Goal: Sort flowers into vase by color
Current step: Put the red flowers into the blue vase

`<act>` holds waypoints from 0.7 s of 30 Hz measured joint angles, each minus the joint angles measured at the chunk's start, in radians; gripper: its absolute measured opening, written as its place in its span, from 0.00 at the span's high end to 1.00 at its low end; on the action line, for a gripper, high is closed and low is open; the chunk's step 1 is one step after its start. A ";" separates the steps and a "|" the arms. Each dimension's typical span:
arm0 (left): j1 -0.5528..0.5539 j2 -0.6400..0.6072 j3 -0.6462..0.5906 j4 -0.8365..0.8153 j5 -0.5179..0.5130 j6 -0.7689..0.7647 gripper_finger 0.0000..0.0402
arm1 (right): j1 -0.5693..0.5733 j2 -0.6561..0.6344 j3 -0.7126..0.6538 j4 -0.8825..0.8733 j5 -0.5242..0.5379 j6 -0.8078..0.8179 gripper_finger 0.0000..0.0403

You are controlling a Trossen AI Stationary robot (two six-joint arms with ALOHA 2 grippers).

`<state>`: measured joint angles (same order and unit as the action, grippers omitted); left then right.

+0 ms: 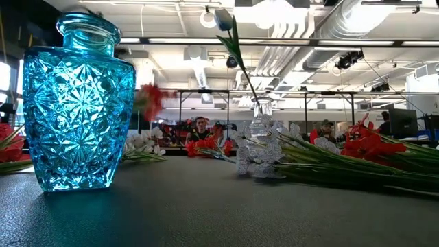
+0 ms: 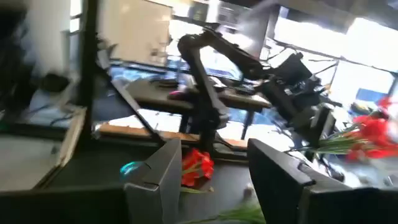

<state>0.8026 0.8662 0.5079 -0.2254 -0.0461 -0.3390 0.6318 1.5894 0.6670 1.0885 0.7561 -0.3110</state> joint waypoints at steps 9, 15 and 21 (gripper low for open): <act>-0.198 -0.448 -0.012 0.256 0.535 0.098 0.99 | -0.032 0.057 -0.018 0.124 -0.290 0.025 0.61; -0.463 -0.599 -0.141 0.633 0.652 0.034 0.99 | -0.048 0.058 -0.018 0.346 -0.411 -0.192 0.61; -0.708 -0.572 -0.313 0.934 0.471 0.087 0.99 | -0.056 0.044 -0.002 0.474 -0.442 -0.328 0.61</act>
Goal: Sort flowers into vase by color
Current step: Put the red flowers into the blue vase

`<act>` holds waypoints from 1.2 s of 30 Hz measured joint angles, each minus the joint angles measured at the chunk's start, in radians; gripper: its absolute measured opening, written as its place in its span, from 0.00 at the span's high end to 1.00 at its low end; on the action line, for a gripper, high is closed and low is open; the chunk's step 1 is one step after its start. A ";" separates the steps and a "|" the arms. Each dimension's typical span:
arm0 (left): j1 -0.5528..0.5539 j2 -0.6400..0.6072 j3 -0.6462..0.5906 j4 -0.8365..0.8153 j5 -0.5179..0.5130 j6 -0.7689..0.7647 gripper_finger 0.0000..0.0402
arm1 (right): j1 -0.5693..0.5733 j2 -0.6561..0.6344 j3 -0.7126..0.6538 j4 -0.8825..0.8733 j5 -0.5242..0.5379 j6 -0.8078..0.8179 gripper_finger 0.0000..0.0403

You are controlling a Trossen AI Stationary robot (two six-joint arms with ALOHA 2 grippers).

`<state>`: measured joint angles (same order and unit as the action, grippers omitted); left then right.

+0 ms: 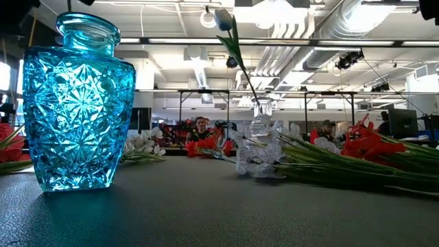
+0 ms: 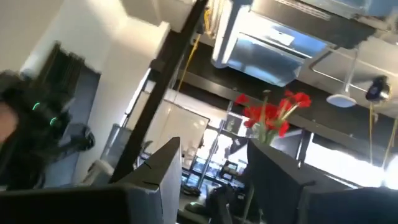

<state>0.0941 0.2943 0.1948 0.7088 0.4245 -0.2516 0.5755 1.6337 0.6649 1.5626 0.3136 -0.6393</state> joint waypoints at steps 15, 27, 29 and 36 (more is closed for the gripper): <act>-0.529 0.474 -0.021 0.614 -0.360 0.318 0.99 | 0.016 -0.001 0.087 -0.054 -0.008 0.203 0.61; -0.628 1.005 0.167 0.853 -0.515 0.409 0.99 | 0.016 -0.001 0.169 -0.086 -0.008 0.196 0.61; -0.628 1.057 0.198 0.861 -0.519 0.382 0.99 | 0.022 -0.001 0.169 -0.102 -0.007 0.198 0.61; -0.662 1.152 0.197 0.862 -0.684 0.198 0.99 | 0.036 0.000 0.169 -0.149 -0.008 0.195 0.61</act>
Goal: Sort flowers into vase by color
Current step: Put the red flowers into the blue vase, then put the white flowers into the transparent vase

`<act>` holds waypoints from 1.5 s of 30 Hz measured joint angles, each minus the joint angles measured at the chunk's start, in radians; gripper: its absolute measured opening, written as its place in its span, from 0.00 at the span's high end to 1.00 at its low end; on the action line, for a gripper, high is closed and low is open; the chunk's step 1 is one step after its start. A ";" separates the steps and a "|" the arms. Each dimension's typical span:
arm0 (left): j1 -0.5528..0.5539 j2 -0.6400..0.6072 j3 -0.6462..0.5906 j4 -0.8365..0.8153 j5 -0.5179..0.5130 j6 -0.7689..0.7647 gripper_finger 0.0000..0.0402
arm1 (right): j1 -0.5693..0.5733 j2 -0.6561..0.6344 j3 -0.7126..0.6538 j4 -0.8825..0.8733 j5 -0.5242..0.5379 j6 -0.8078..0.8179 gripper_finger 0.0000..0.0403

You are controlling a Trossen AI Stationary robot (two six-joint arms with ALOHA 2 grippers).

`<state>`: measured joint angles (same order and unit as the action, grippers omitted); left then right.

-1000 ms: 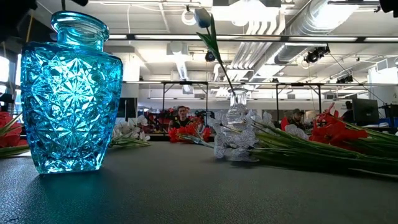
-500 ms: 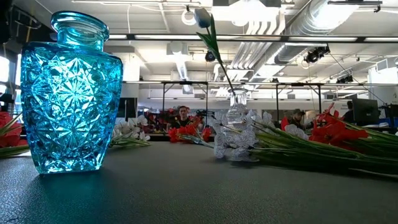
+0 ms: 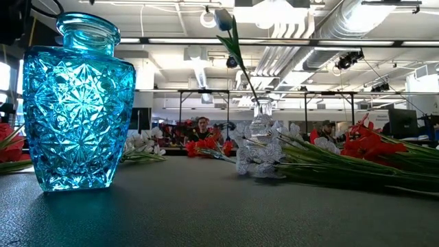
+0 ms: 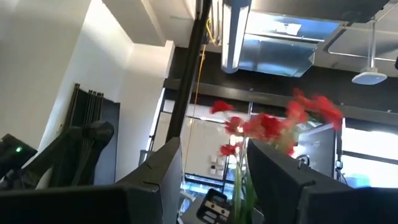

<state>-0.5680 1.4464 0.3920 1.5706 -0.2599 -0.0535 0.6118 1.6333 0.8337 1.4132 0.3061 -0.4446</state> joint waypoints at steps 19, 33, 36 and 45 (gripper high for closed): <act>-0.024 0.106 0.005 -0.040 -0.094 0.056 0.91 | 0.006 0.000 0.000 -0.048 -0.029 0.029 0.61; -0.034 -0.025 -0.064 -0.379 -0.108 -0.065 0.49 | 0.053 -0.004 0.000 -0.197 0.468 0.079 0.61; -0.046 -0.124 -0.082 -0.531 -0.113 -0.067 0.46 | 0.098 -0.005 0.002 -0.247 0.741 0.077 0.61; -0.114 -0.443 -0.053 -0.937 -0.213 -0.075 0.47 | 0.265 -0.006 0.207 -0.532 1.262 0.080 0.59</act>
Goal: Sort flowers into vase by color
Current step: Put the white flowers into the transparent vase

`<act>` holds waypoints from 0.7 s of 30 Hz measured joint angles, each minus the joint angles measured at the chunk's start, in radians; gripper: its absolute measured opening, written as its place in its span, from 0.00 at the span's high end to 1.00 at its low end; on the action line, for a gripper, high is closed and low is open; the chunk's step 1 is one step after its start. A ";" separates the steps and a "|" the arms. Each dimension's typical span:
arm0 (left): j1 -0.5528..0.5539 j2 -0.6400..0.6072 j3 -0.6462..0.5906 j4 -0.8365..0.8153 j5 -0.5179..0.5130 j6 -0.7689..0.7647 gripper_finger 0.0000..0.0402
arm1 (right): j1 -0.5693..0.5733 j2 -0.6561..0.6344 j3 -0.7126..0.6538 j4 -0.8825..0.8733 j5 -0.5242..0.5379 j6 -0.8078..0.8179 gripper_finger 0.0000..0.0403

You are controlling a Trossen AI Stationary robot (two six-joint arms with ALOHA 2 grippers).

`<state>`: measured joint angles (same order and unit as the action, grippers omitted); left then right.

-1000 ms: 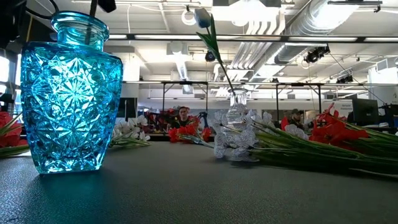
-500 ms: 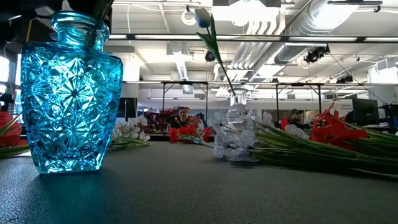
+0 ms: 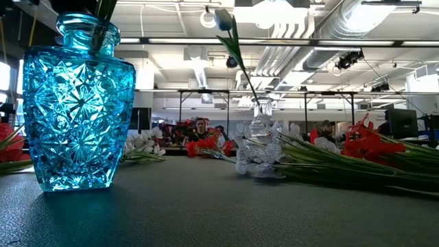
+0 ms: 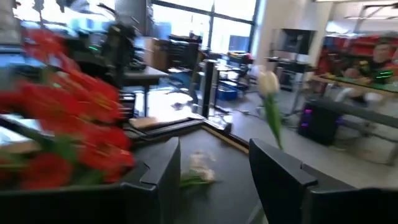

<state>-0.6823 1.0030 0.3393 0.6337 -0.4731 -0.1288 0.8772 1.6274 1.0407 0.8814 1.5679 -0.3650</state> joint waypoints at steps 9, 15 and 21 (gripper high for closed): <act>-0.054 -0.084 0.004 -0.043 -0.012 0.079 0.49 | 0.142 -0.001 -0.025 -0.089 -0.125 0.415 0.50; -0.054 -0.083 0.004 -0.062 -0.015 0.070 0.49 | 0.069 0.000 -0.087 -0.436 -0.646 1.043 0.52; -0.054 -0.083 0.004 -0.062 -0.015 0.070 0.49 | -0.124 0.001 -0.024 -0.967 -0.986 1.431 0.53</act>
<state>-0.7361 0.9199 0.3435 0.5718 -0.4881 -0.0591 0.7534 1.6287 1.0167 -0.0853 0.5820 1.0655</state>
